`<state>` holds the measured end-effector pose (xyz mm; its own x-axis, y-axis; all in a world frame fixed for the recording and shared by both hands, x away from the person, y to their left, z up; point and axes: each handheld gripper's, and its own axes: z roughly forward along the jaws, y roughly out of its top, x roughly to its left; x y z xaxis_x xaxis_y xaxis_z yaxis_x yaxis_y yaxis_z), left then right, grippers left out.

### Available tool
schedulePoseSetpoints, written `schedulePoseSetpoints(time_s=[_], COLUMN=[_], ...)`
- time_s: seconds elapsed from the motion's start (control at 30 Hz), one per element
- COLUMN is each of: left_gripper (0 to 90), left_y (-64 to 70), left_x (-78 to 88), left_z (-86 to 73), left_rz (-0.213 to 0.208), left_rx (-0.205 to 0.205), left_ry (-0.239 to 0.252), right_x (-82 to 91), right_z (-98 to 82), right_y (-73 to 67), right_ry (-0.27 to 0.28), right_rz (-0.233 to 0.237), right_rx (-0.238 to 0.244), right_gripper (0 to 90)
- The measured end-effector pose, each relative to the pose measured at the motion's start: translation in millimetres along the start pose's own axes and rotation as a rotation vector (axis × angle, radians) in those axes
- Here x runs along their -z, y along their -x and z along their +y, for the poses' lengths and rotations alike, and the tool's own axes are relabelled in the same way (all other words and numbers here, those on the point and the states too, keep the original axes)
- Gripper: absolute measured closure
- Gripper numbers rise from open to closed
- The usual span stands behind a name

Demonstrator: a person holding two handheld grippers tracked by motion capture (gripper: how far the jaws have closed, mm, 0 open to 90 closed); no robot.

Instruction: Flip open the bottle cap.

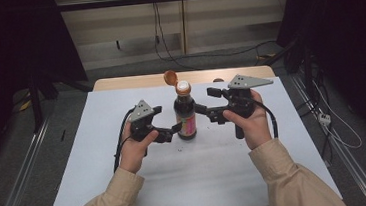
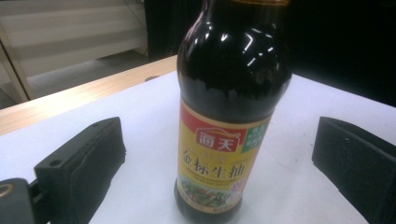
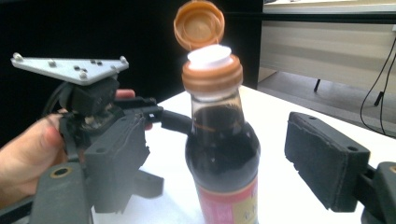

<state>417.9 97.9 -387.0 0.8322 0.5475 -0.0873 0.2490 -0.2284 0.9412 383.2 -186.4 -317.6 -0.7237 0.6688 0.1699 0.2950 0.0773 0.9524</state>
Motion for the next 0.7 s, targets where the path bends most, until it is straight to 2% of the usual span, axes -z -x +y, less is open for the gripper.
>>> schedulePoseSetpoints(time_s=[0.2,0.23,0.3,0.47,0.53,0.7], left_gripper=[1.5,1.5,1.4,1.4,1.4,1.4], left_y=[1.2,0.9,1.4,1.3,1.9,0.7], left_x=[3.8,4.9,6.0,10.7,12.8,18.2], left_z=[-1.3,-1.6,-2.4,-4.6,-5.9,-9.3], left_rz=[-0.017,-0.014,-0.007,-0.011,-0.022,-0.035], left_rx=[-0.001,-0.012,-0.006,-0.031,-0.014,-0.009], left_ry=[-0.021,-0.027,-0.032,-0.057,-0.042,-0.05], right_x=[2.8,3.1,3.6,4.8,5.1,5.3], right_z=[-10.5,-12.3,-15.2,-23.3,-27.4,-38.1], right_y=[-0.8,-0.8,-0.9,-2.0,-2.2,-1.3], right_ry=[-0.025,-0.029,-0.04,-0.049,-0.061,-0.095], right_rz=[-0.007,-0.004,-0.003,0.001,0.003,-0.003], right_rx=[0.021,0.023,0.024,0.04,0.055,0.069], right_gripper=[18.9,17.9,17.8,17.9,17.6,17.3])
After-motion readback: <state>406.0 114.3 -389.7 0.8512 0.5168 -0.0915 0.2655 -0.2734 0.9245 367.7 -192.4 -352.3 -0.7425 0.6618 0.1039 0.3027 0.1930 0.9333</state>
